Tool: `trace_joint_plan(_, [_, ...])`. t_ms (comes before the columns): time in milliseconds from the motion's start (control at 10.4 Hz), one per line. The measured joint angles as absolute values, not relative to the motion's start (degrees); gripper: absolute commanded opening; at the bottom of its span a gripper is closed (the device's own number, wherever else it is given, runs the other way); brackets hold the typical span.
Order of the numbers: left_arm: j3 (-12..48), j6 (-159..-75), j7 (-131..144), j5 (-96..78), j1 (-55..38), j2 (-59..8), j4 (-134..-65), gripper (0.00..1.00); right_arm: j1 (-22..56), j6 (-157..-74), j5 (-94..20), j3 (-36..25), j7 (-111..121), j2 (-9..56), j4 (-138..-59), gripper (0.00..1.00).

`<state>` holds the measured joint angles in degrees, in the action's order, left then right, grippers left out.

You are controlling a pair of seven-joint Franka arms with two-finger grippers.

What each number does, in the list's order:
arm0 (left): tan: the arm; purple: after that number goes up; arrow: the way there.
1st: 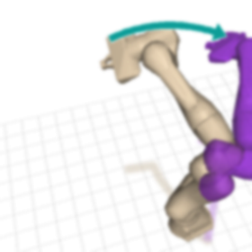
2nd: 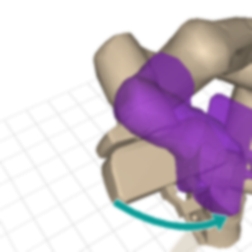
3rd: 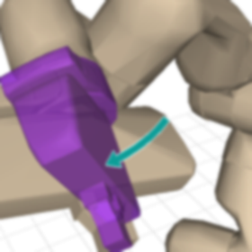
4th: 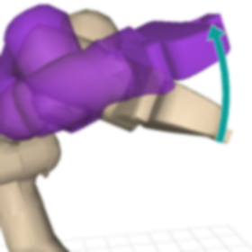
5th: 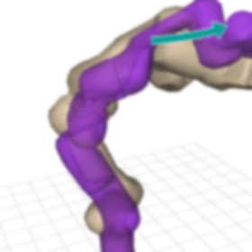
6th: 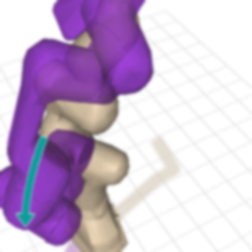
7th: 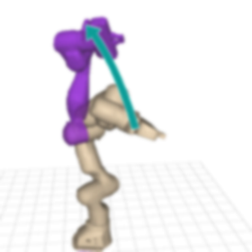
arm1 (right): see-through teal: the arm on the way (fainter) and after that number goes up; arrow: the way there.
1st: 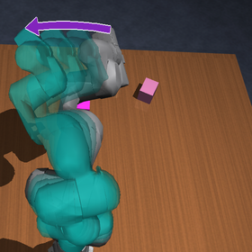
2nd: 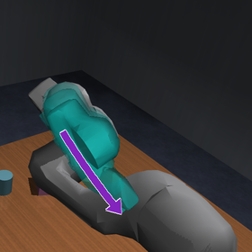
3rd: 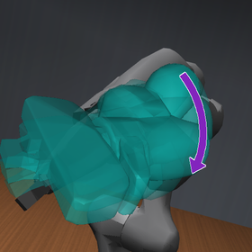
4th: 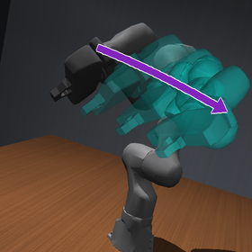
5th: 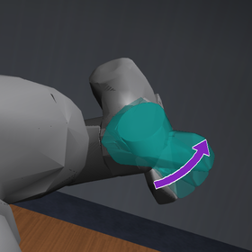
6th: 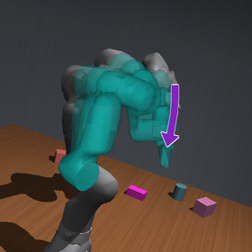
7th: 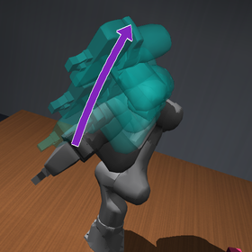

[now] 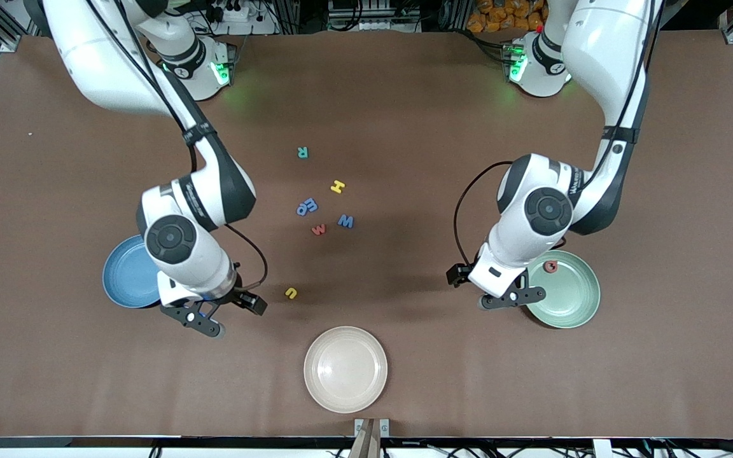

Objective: Sort upper and lower case letters into plates
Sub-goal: 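Release the red letter onto the green plate while the right gripper reaches the yellow u, then grasp the yellow u with the right gripper while the left gripper lifts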

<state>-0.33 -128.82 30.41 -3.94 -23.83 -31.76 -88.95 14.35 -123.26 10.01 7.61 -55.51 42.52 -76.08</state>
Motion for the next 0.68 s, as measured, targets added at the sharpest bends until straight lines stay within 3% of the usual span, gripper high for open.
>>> trace_joint_plan(289, [-0.7, -128.6, 30.4, -3.9, -23.0, -28.7, -89.0, 1.0, 15.1, -130.9, 10.0, 7.7, -67.6, 47.4, -75.9, 1.0])
trace_joint_plan(675, [-0.7, -128.0, 30.4, -3.9, -22.1, -27.0, -89.0, 1.0, 18.4, -131.8, 10.0, 7.7, -70.3, 50.8, -75.6, 1.0])
